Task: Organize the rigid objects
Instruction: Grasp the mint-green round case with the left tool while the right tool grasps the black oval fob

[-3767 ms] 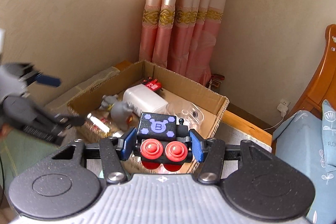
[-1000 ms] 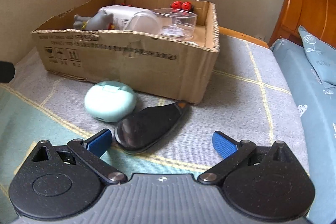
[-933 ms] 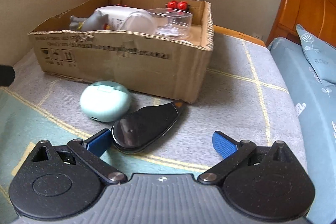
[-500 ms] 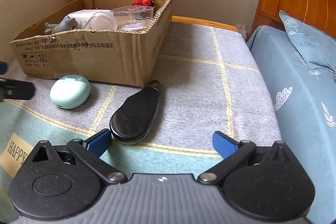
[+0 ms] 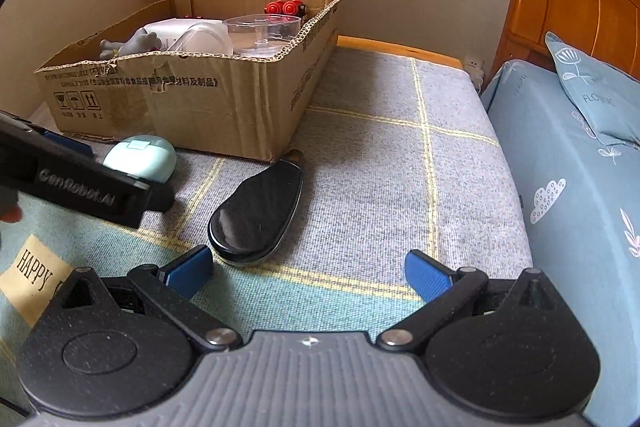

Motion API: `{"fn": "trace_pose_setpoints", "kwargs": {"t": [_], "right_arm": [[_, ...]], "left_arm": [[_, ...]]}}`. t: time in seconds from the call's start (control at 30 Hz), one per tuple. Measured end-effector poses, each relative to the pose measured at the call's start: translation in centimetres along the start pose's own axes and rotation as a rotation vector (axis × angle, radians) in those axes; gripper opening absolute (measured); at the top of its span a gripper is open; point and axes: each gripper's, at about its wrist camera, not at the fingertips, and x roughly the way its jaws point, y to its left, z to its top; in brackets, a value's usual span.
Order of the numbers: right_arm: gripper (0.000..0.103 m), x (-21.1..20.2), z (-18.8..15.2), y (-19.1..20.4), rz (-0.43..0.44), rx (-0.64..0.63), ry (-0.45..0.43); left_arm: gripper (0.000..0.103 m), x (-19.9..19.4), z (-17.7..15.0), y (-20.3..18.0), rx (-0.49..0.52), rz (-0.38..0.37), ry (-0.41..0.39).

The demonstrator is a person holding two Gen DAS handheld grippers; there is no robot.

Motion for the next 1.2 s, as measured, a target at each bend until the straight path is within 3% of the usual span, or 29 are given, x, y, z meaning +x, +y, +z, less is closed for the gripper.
{"fn": "trace_pose_setpoints", "kwargs": {"t": [0.23,0.67,0.87,1.03,1.2], "right_arm": [[0.103,0.2,0.4,0.5,0.042,-0.04,0.014],[0.103,0.0,0.8,6.9,0.294,-0.26,0.023],[0.103,0.1,1.3,4.4,0.232,-0.333,0.018],[0.103,2.4,3.2,1.3,0.331,-0.331,0.038],[0.103,3.9,4.6,0.6,0.38,-0.405,0.019]], "left_arm": [[0.102,-0.1,-0.2,1.8,-0.043,0.032,0.009],[0.102,-1.1,-1.4,5.7,-0.115,0.08,0.025],[0.102,-1.0,-1.4,5.8,-0.109,0.077,0.023],[0.102,-1.0,-1.4,5.9,-0.107,0.075,0.022],[0.102,-1.1,-1.3,5.9,-0.105,0.073,0.025]]}}
